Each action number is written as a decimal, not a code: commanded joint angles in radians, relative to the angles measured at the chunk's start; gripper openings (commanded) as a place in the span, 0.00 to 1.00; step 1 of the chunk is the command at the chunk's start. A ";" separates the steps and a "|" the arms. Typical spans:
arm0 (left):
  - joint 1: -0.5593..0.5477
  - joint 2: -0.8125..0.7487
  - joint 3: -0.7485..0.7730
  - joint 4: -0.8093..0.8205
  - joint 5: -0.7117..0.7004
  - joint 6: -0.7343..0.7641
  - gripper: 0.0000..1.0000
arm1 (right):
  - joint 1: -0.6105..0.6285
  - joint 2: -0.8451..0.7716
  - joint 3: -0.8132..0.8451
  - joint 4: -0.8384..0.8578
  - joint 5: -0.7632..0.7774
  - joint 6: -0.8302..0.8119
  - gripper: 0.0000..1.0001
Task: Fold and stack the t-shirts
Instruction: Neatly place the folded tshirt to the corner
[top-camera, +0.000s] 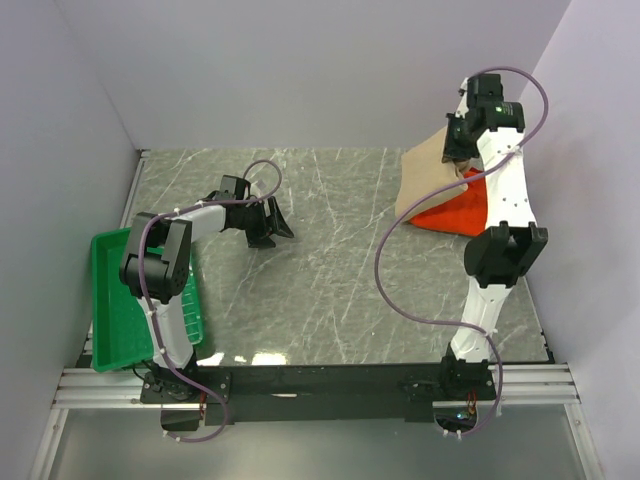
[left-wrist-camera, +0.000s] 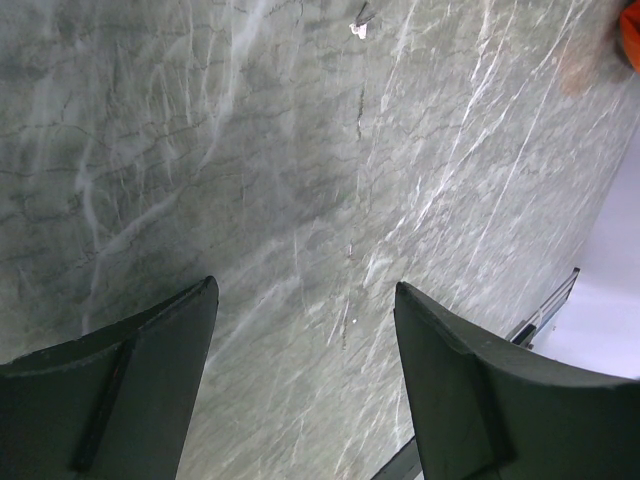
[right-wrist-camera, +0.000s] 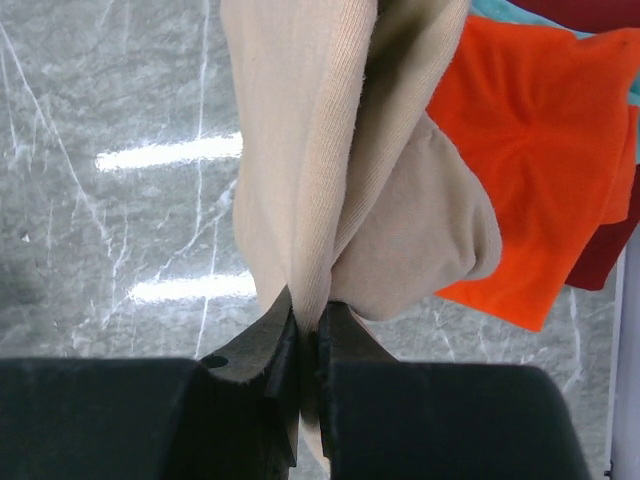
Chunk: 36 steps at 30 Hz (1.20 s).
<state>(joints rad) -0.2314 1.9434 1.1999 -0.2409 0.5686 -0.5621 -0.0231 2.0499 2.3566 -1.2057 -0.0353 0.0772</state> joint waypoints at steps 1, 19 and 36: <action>-0.003 0.014 -0.023 -0.031 -0.016 0.010 0.78 | -0.034 -0.056 0.026 0.021 -0.034 -0.001 0.00; -0.013 -0.087 0.027 -0.080 -0.035 0.014 0.79 | -0.190 0.070 -0.062 0.064 0.034 -0.042 0.00; -0.017 -0.259 0.090 -0.143 -0.141 -0.005 0.80 | -0.204 -0.098 -0.274 0.102 0.273 0.084 0.83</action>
<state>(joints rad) -0.2428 1.7508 1.2377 -0.3828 0.4618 -0.5625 -0.2234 2.1094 2.1345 -1.1625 0.2142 0.1291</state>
